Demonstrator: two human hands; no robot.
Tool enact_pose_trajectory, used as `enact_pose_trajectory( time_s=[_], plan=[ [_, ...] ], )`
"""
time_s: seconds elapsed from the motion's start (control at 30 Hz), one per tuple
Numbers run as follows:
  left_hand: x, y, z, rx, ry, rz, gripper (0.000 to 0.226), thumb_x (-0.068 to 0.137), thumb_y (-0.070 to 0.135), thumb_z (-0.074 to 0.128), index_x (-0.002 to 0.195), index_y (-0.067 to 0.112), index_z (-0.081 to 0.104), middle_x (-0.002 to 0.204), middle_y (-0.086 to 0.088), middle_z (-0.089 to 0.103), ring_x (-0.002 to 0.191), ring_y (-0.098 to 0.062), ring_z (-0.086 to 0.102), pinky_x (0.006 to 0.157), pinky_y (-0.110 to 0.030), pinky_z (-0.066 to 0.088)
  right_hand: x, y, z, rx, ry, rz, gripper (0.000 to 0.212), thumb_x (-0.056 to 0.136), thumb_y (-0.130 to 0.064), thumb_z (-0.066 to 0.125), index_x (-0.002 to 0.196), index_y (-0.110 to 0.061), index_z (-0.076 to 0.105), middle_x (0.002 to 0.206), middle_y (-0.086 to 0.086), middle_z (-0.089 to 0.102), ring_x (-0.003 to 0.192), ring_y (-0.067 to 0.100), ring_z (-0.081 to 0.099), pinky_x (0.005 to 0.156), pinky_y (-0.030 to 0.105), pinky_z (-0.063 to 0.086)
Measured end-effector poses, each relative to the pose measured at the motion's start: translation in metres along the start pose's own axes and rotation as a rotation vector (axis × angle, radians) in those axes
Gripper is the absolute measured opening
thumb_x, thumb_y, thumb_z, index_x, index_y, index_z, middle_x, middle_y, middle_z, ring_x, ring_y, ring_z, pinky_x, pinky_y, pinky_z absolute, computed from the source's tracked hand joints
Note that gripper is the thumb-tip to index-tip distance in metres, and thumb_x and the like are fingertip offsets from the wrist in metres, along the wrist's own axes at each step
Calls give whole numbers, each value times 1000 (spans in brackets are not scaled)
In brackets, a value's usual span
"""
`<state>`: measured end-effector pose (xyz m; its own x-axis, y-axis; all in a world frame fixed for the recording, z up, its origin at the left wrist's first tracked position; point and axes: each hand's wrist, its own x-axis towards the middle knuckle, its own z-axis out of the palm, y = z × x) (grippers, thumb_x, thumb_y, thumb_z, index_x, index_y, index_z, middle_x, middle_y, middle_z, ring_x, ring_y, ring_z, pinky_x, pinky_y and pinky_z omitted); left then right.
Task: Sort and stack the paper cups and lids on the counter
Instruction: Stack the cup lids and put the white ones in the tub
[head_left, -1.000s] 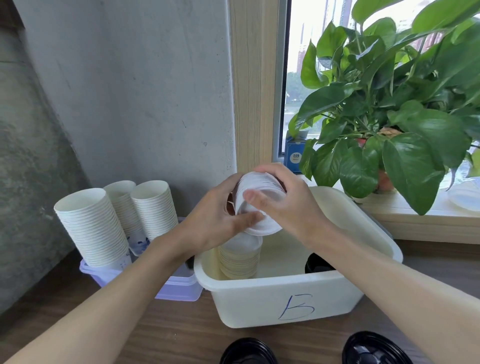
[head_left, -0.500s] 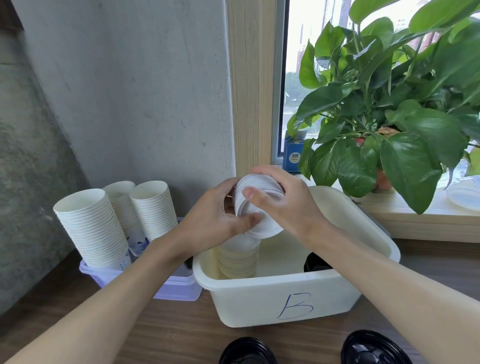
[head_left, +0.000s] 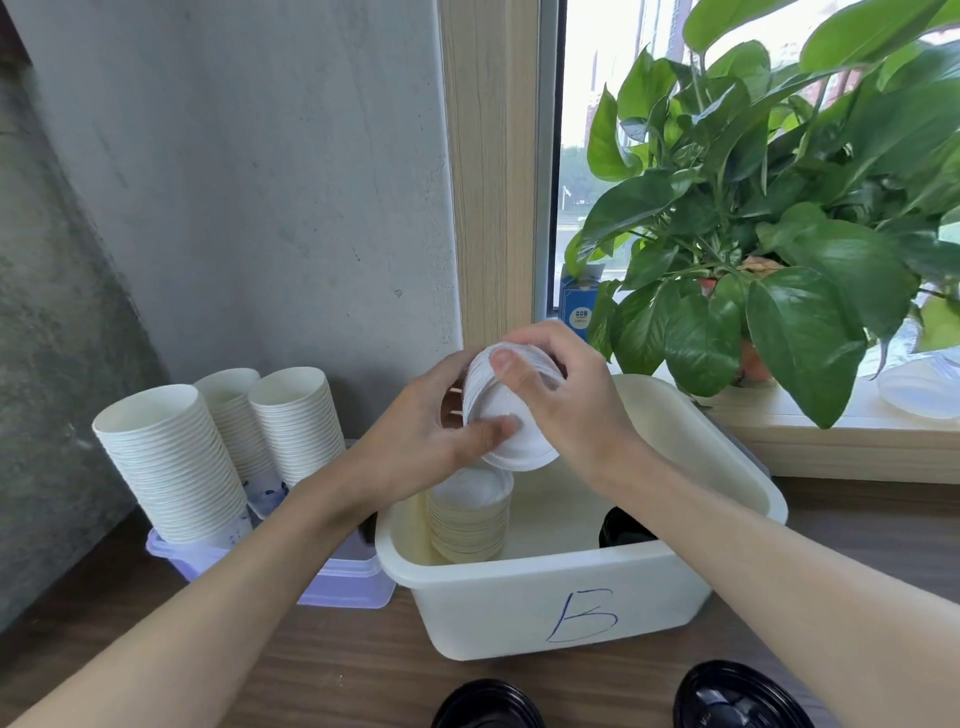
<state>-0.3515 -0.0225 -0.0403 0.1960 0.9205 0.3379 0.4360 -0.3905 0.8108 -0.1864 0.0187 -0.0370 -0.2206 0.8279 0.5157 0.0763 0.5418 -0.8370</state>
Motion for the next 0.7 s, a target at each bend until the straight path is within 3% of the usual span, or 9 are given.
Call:
enact_pose_trajectory(
  time_s=[0.1,0.2,0.3,0.4,0.5,0.6,0.7],
  plan=[
    [0,-1,2,-82,17,-52,71,76,28,80,139,21,47,123,3,68,111,-7,68,89,-24,56,1,1,-1,140,-3,41,30,79,-47,62,97,-23,62,87,-12,65,83,-4,60,74,9,44],
    [-1,-1,1,-59,61,-24,54,80,26,74,131,27,54,116,8,72,108,-7,68,86,-20,54,0,3,-2,88,-94,29,38,78,-47,64,108,-24,61,99,-13,65,91,-5,60,77,9,44],
    [-1,-1,-1,-9,14,9,52,87,24,70,137,29,54,121,7,70,113,-11,66,93,-22,53,-1,3,-5,6,-116,4,43,75,-49,68,113,-29,61,106,-16,65,99,-5,59,83,9,44],
    [-2,-2,-1,16,-1,-17,78,85,36,70,154,28,35,132,20,63,122,2,59,98,-13,46,-1,4,-6,-11,-74,-22,47,74,-51,70,113,-26,62,104,-16,66,99,0,61,85,15,48],
    [-3,-1,-1,93,-25,-38,94,83,47,67,161,24,20,143,26,49,129,11,50,106,-12,40,0,5,-5,-28,-72,21,54,68,-61,69,108,-26,60,102,-11,66,98,8,63,86,25,51],
    [-3,0,0,125,-17,-28,94,83,51,67,161,21,24,154,17,44,136,5,46,116,-26,38,1,7,-4,-77,-83,27,54,71,-59,69,114,-27,61,110,-14,65,106,3,60,91,22,47],
    [-3,1,1,86,-11,7,75,84,38,76,151,23,43,138,12,62,127,-5,58,108,-29,47,2,6,-2,-39,-73,1,44,75,-52,70,108,-23,69,101,-13,69,97,1,63,83,16,48]
  ],
)
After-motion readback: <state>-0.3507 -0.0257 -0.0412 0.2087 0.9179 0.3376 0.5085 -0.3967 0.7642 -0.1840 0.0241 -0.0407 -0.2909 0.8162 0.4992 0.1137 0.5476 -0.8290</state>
